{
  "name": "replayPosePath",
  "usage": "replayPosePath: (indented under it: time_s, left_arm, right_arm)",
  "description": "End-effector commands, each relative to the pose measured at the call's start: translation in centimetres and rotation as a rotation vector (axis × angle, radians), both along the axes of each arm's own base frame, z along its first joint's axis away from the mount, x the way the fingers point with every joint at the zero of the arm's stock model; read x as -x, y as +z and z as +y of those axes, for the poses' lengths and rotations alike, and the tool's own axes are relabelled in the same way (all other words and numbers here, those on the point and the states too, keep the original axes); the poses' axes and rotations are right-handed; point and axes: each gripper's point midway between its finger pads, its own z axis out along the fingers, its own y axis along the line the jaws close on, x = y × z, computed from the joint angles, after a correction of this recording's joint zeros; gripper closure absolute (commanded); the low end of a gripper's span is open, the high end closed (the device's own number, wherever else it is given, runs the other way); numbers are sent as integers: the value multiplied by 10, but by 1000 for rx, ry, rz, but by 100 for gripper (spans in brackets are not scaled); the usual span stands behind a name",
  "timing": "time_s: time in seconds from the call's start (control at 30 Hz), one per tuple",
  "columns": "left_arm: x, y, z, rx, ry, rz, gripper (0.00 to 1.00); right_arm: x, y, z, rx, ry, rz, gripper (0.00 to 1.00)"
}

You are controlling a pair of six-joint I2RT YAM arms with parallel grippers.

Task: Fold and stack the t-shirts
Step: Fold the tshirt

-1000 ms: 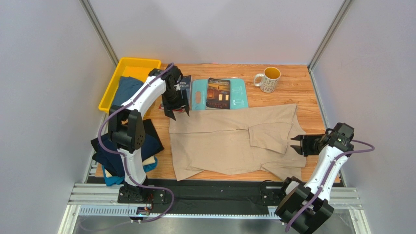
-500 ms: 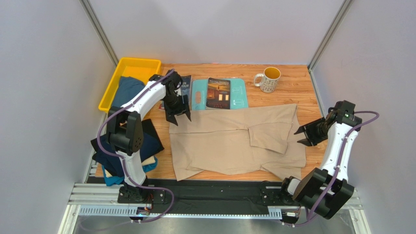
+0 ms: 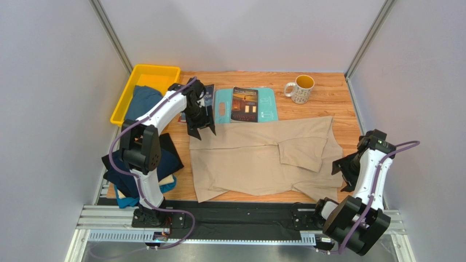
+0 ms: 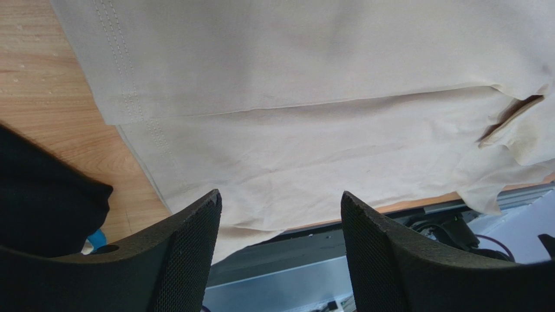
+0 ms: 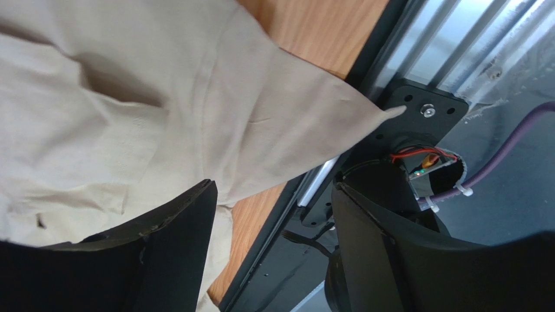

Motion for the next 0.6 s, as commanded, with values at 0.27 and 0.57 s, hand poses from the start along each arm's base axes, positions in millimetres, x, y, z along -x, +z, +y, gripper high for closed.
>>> replayPosePath:
  time_s: [0.27,0.57]
  left_arm:
    - [-13,6,-9,27,-31,-9,26]
    - [-9,-9,-15,68,-39,23,26]
  right_arm:
    - [36,-35,-18,-54,-204,227,24]
    - [39,-28,-61,52,-233,330,24]
